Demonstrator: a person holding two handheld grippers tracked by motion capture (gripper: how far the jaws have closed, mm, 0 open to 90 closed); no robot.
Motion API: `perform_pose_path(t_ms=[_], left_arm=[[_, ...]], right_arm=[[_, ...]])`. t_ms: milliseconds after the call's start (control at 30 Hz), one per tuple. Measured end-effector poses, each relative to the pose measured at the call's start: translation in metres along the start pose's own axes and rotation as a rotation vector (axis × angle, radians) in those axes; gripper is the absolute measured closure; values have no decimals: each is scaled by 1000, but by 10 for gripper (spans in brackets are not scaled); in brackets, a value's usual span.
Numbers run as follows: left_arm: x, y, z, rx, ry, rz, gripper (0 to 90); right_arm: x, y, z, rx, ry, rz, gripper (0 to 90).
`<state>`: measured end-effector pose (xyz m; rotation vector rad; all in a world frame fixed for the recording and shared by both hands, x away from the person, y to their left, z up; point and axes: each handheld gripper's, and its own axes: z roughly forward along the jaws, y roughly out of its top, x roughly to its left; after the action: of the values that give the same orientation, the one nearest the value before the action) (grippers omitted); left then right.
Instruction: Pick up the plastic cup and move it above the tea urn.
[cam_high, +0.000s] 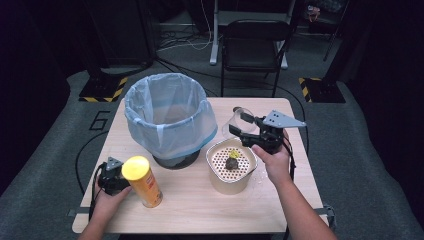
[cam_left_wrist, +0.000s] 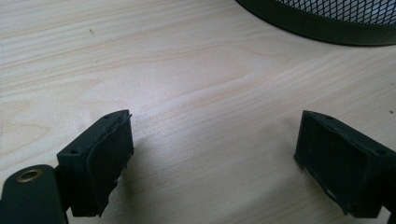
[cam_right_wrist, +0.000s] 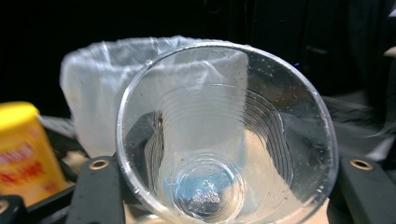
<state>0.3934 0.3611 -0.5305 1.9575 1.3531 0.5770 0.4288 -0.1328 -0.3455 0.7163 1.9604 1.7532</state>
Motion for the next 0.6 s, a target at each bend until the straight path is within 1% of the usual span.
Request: perform_pose_path(t_ms=[33,67,133,167,267,300,367,400,433,467,600], left_arm=[[0,0,0,0,0,0,111],[0,0,0,0,-1,-2,112],[0,0,0,4,-3,-2,112],[0,0,0,-1,-1,-2,112],[0,0,0,0,1,2,111],[0,0,0,2,5,-3,110],[0,0,0,3,11,1,109],[-1,0,-1,3,12,-1,108],[-1,0,-1,3,11,-1,109],[-1,0,-1,3,11,-1,108],[-1,0,0,4,10,0,106]], right_arm=[[-2,0,0,-8,16,41,363],[-3,0,-1,-14,14,58,363],[-5,0,-2,-12,6,61,363],[-5,1,-2,-5,12,75,363],[-6,4,-3,-6,22,78,364],[-5,5,-3,-3,24,81,364],[-4,9,-4,0,28,69,364],[-2,12,-5,2,28,72,364],[-2,14,-5,-4,28,61,363],[-1,16,-5,5,27,62,363],[2,28,-6,9,11,38,364]])
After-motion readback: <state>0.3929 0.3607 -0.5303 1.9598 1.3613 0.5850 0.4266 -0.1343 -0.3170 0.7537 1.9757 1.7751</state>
